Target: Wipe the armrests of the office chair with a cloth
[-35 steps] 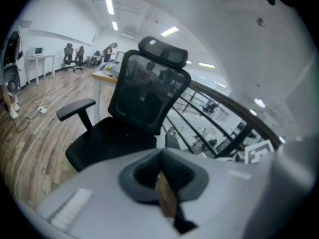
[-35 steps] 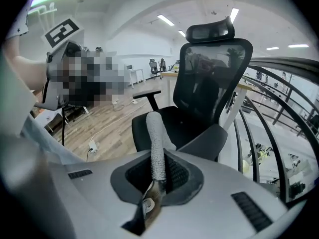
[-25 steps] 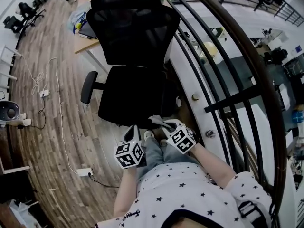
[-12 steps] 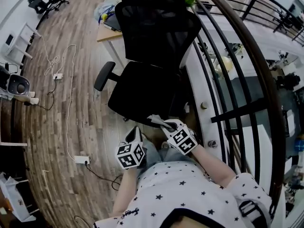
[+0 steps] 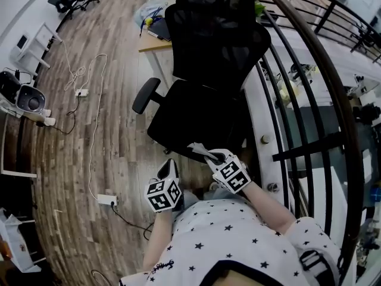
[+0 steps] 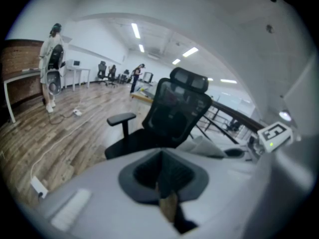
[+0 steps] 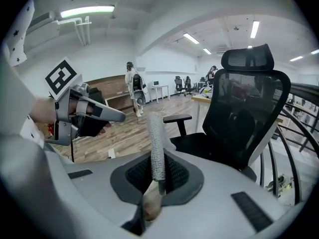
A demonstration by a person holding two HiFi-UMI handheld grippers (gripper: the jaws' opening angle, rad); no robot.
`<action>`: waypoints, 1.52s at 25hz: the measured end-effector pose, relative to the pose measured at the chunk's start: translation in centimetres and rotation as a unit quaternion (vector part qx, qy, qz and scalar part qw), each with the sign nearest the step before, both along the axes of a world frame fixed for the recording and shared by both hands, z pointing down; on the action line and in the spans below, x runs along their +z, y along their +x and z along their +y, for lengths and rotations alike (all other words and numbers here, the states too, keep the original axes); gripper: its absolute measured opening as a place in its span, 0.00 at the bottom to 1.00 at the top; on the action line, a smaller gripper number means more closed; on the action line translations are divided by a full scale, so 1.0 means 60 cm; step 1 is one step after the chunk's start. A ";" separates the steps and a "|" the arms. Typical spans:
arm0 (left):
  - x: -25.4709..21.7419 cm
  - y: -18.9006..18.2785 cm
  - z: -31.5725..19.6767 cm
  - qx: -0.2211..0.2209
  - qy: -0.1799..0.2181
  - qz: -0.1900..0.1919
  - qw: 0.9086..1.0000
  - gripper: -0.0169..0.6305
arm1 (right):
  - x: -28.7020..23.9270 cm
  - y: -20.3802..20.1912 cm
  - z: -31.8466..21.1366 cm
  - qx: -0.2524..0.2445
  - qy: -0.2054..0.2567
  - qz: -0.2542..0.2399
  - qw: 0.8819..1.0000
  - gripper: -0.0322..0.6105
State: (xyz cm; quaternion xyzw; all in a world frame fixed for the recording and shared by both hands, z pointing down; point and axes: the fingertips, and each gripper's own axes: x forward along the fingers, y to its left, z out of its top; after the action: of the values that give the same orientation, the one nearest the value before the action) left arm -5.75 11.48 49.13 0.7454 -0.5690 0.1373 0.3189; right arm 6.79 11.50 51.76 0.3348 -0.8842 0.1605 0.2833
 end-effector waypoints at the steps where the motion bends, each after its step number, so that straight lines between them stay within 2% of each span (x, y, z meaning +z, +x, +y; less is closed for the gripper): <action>1: 0.000 -0.013 -0.006 0.002 0.001 0.000 1.000 0.04 | -0.001 -0.010 -0.007 0.003 0.001 0.000 1.000 0.09; 13: -0.007 -0.188 -0.106 0.030 0.006 0.014 0.999 0.04 | -0.037 -0.177 -0.084 0.054 0.006 -0.013 0.998 0.09; 22: -0.002 -0.295 -0.156 0.062 0.002 0.023 0.998 0.04 | -0.057 -0.279 -0.130 0.100 0.011 -0.024 0.995 0.09; 31: 0.007 -0.371 -0.168 0.088 -0.005 0.031 0.996 0.04 | -0.072 -0.334 -0.158 0.149 0.019 -0.022 0.988 0.09; 38: 0.020 -0.413 -0.171 0.072 -0.011 0.047 0.996 0.04 | -0.077 -0.363 -0.170 0.147 0.020 -0.011 0.989 0.09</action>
State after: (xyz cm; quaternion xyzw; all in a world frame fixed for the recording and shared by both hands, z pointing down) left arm -30.52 1.25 50.30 0.7864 -0.4971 0.1310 0.3425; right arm -15.01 1.27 47.13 0.4645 -0.8317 0.1863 0.2403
